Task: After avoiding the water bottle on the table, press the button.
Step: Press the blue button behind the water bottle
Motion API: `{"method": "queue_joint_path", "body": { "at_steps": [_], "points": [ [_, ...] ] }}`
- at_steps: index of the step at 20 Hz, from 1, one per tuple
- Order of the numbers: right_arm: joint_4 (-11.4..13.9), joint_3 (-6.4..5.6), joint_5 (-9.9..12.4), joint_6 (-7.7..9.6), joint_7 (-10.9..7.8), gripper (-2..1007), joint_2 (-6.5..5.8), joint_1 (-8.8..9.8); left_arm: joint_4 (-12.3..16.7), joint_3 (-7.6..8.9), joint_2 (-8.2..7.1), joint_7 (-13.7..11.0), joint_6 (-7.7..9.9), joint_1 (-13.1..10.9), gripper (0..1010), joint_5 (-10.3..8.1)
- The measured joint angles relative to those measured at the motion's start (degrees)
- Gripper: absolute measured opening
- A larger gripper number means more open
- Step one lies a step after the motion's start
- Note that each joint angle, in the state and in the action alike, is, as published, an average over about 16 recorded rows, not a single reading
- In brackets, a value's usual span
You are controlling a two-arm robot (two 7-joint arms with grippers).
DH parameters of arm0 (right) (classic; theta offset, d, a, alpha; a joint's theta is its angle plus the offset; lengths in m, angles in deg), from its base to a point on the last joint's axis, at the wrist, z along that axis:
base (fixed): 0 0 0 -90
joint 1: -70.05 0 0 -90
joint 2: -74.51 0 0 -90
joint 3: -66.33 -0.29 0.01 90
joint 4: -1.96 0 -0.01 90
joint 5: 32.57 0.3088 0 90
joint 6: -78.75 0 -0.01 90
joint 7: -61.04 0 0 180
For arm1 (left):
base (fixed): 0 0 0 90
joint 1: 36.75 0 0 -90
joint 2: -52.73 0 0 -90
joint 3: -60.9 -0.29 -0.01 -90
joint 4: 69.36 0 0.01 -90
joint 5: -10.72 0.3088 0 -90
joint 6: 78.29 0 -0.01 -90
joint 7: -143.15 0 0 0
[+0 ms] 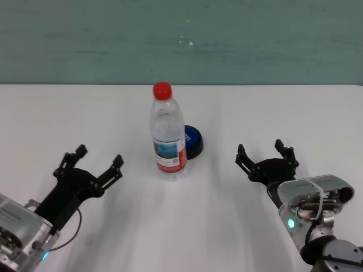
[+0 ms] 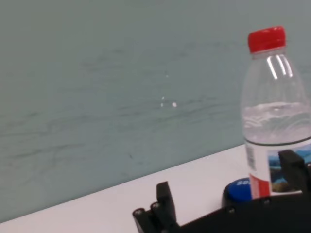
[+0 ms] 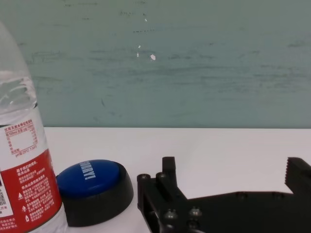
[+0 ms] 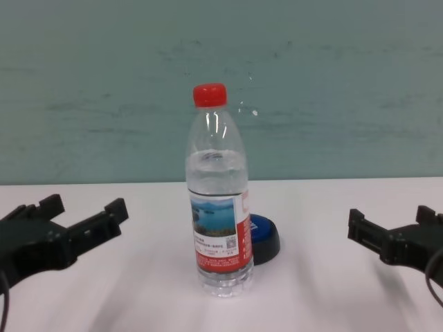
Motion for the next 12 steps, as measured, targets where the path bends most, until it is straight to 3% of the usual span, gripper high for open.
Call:
{"method": "queue_joint_path", "body": {
  "at_steps": [12],
  "points": [
    [0.31,-0.51,0.09,0.91,-1.19,1004,0.02,-0.09,0.26,-1.49,-0.55,-0.13,-1.15,-1.11,1010,1.28]
  ]
}}
